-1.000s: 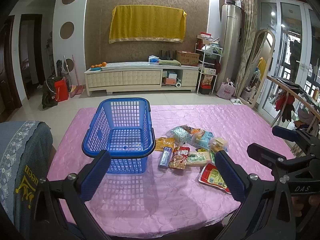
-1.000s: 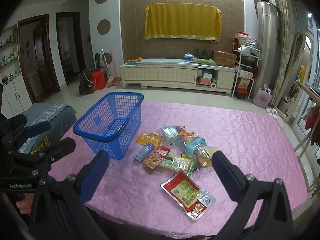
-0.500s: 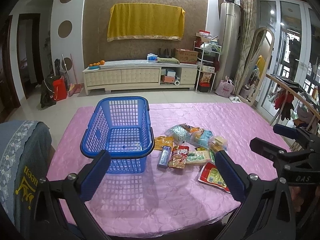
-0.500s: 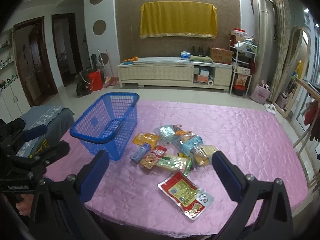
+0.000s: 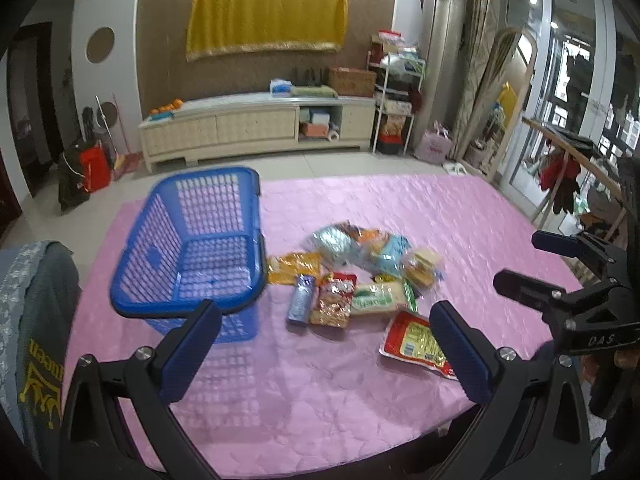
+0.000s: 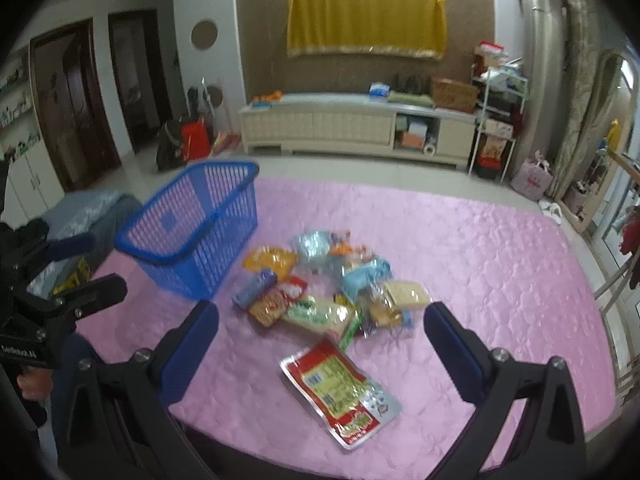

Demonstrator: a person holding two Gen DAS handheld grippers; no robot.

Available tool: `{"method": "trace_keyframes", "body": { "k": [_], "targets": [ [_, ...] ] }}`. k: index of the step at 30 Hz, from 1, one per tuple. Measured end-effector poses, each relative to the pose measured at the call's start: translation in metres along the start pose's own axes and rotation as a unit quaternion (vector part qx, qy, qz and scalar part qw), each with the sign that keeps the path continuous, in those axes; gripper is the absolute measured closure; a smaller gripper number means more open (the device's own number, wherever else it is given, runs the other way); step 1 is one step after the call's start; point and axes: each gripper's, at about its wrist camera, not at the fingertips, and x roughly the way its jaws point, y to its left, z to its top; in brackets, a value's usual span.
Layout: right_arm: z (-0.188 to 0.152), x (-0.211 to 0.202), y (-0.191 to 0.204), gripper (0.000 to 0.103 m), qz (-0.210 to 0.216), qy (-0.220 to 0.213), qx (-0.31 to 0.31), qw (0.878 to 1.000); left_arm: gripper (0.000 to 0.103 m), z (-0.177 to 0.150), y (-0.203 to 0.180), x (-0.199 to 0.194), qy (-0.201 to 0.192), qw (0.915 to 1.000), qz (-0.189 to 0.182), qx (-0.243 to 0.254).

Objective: Organize snacks
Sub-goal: 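Grasp the red-and-silver pouch with the right gripper and lift it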

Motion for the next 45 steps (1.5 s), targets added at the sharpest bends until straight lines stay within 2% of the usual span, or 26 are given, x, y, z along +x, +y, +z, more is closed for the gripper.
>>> {"method": "trace_keyframes", "body": {
  "k": [1, 7, 10, 15, 17, 21, 26, 30, 31, 33, 40, 45],
  "targets": [
    [-0.003, 0.003, 0.0, 0.0, 0.012, 0.009, -0.002, 1.0, 0.0, 0.0, -0.002, 0.004, 0.006, 1.0, -0.001, 0.003],
    [-0.027, 0.034, -0.004, 0.0, 0.012, 0.048, -0.08, 0.996, 0.0, -0.019, -0.014, 0.039, 0.05, 0.9986, 0.004, 0.016],
    [-0.039, 0.054, -0.008, 0.0, 0.012, 0.08, -0.096, 0.992, 0.0, -0.035, -0.015, 0.057, 0.078, 0.9968, 0.008, 0.013],
    [-0.059, 0.08, -0.015, 0.0, 0.042, 0.119, -0.112, 0.986, 0.0, -0.06, -0.017, 0.082, 0.118, 0.9929, 0.014, 0.003],
    [-0.065, 0.09, -0.017, 0.0, 0.058, 0.129, -0.113, 0.983, 0.0, -0.065, -0.02, 0.088, 0.126, 0.9919, 0.02, 0.009],
    [-0.072, 0.11, -0.021, 0.0, 0.052, 0.141, -0.125, 0.981, 0.0, -0.071, -0.022, 0.099, 0.143, 0.9895, 0.02, 0.013],
    [-0.076, 0.13, -0.026, 0.0, 0.065, 0.159, -0.135, 0.976, 0.0, -0.077, -0.024, 0.112, 0.161, 0.9867, 0.02, 0.017],
    [-0.078, 0.141, -0.021, 0.001, 0.066, 0.159, -0.158, 0.972, 0.0, -0.082, -0.021, 0.121, 0.172, 0.9848, 0.021, 0.016],
    [-0.079, 0.145, -0.02, 0.002, 0.066, 0.161, -0.162, 0.971, 0.0, -0.081, -0.02, 0.123, 0.174, 0.9844, 0.021, 0.016],
    [-0.082, 0.151, -0.019, 0.014, 0.075, 0.169, -0.169, 0.968, 0.0, -0.082, -0.018, 0.125, 0.176, 0.9842, 0.02, 0.014],
    [-0.089, 0.146, -0.015, 0.021, 0.082, 0.168, -0.201, 0.962, 0.0, -0.083, -0.015, 0.128, 0.173, 0.9848, 0.016, 0.012],
    [-0.098, 0.136, -0.009, 0.029, 0.071, 0.153, -0.207, 0.964, 0.0, -0.084, -0.007, 0.126, 0.166, 0.986, 0.012, 0.004]
  ]
}}
